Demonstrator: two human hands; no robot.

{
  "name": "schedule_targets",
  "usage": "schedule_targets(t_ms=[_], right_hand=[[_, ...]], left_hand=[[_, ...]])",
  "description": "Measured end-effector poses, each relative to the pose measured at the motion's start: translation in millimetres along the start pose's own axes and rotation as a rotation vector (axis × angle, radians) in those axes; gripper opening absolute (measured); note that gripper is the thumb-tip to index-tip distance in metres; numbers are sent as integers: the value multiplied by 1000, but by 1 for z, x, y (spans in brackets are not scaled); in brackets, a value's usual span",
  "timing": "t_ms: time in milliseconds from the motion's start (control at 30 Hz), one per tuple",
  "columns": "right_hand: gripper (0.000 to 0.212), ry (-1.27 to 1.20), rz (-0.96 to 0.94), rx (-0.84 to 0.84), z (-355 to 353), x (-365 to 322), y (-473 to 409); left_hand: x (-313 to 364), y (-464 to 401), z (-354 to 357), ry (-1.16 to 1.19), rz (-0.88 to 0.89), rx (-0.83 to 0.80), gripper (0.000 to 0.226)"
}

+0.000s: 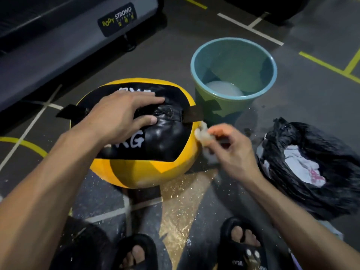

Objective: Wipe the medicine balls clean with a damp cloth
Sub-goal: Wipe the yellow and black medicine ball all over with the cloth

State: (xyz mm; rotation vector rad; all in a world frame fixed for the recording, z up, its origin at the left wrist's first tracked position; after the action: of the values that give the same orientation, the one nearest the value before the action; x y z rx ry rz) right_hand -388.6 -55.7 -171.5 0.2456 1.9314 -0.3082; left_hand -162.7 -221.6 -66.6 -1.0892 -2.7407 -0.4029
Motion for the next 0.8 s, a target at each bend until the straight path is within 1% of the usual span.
schedule_targets(t_ms=[100, 167, 200, 233, 333, 367, 500, 567, 633, 700, 767, 800], right_hand=[[8, -20, 41, 99, 3, 3, -25], [6, -4, 36, 127, 21, 0, -17], [11, 9, 32, 133, 29, -3, -7], [16, 14, 22, 114, 35, -5, 5], [21, 25, -43, -26, 39, -14, 31], [21, 7, -28, -30, 34, -14, 29], [7, -60, 88, 149, 8, -12, -8], [7, -109, 111, 162, 14, -15, -21], [6, -109, 72, 159, 36, -21, -17], [7, -80, -12, 108, 53, -31, -3], [8, -33, -93, 44, 51, -34, 1], [7, -42, -90, 39, 47, -32, -3]], left_hand=[[-1, -23, -11, -7, 23, -38, 52], [-1, -35, -16, -6, 20, -46, 50], [0, -41, -18, -7, 12, -51, 50], [1, -45, -20, -5, 4, -57, 49], [2, -53, -21, -1, -2, -71, 48], [2, -55, -21, -1, -3, -76, 47], [2, -60, -26, 3, -29, -87, 46], [3, -62, -27, -2, -30, -93, 46], [1, -62, -27, 0, -41, -89, 46], [-1, -59, -27, 8, -47, -76, 46], [-4, -57, -26, 31, -47, -46, 45], [-5, -56, -24, 33, -49, -21, 45]])
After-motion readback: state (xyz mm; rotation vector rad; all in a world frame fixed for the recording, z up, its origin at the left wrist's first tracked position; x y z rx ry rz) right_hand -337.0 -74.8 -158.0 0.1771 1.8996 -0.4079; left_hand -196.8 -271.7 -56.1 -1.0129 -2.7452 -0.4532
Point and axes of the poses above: each hand's wrist, its own y-axis away from the middle knuckle, its own z-axis out of the palm, x = y × z, the point moved 1 cm from there along -y, towards the middle knuckle, and after that the axes turned 3 degrees about -x, right-handed, at the moved point
